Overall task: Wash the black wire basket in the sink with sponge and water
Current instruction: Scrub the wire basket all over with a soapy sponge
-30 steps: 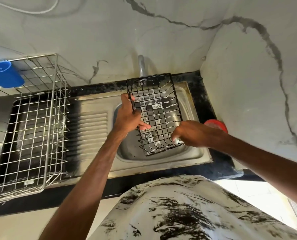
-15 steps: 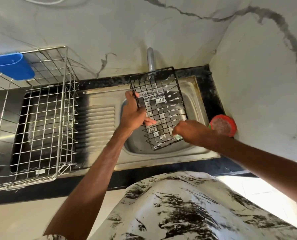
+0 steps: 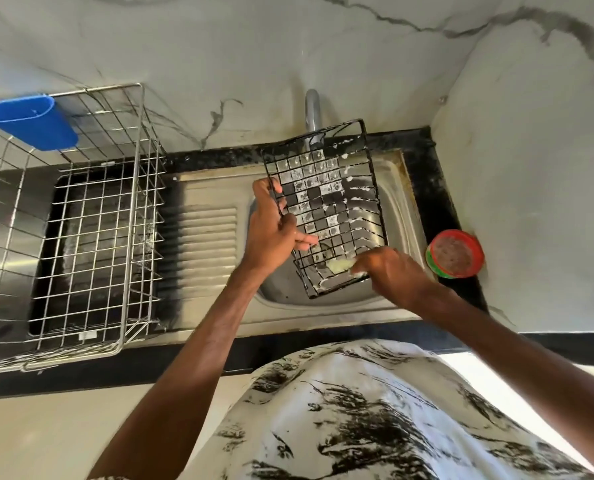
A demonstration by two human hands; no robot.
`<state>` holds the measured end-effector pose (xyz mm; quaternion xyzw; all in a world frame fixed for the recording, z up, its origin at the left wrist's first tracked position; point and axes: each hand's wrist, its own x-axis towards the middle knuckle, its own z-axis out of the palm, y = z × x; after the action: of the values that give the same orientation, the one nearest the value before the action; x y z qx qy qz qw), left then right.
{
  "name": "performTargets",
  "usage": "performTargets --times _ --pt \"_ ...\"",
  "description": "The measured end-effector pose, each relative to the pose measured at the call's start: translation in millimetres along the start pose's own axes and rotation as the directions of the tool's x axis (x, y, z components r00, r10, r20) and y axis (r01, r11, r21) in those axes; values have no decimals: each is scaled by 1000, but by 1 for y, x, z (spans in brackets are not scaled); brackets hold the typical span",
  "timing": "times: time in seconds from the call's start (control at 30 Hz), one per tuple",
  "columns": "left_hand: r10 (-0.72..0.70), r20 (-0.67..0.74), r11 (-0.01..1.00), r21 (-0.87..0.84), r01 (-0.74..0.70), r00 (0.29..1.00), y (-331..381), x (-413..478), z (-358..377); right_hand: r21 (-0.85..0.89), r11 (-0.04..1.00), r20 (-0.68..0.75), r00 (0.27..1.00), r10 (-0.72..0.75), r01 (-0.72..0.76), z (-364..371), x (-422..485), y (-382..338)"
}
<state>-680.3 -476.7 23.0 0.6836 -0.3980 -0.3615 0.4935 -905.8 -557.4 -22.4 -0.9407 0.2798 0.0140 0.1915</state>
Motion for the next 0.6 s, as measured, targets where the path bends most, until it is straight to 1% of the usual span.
performTargets --times 0.03,0.07,0.13,0.23,0.27,0.33,0.4,0.43,0.47,0.5,0.6 --pt "7 -10 1000 -3 -7 1000 -1 0 1 -43 998 -8 999 38 -39 -1 -1 3" --pt "9 -22 1000 -10 -9 1000 -2 0 2 -30 998 -21 999 47 -47 0 -2 -1" --pt "1 -43 1000 -26 -2 999 -3 0 4 5 1000 -64 998 -11 11 10 -2 -19" --pt "-27 -60 999 -41 25 998 -2 -3 8 120 991 -98 994 -38 50 38 -3 -45" --pt "-29 -59 998 -50 26 998 -2 -4 8 205 977 -136 990 -28 55 41 -1 -51" --pt "-14 -61 999 -49 11 998 -3 -8 8 396 918 -192 978 79 4 32 8 -60" --pt "-5 -59 999 -49 2 998 -5 -10 6 580 811 -221 944 244 -74 19 17 -62" --pt "-12 -58 999 -54 9 998 -9 -10 5 644 756 -206 926 317 -116 15 20 -59" --pt "-17 -64 999 -53 13 998 -12 -10 4 676 720 -168 918 359 -158 15 24 -55" --pt "-14 -80 999 -32 11 997 -13 -11 4 677 711 -136 917 376 -191 14 28 -56" --pt "34 -95 999 4 -34 995 -14 -11 5 580 778 -104 926 364 -241 25 43 -65"
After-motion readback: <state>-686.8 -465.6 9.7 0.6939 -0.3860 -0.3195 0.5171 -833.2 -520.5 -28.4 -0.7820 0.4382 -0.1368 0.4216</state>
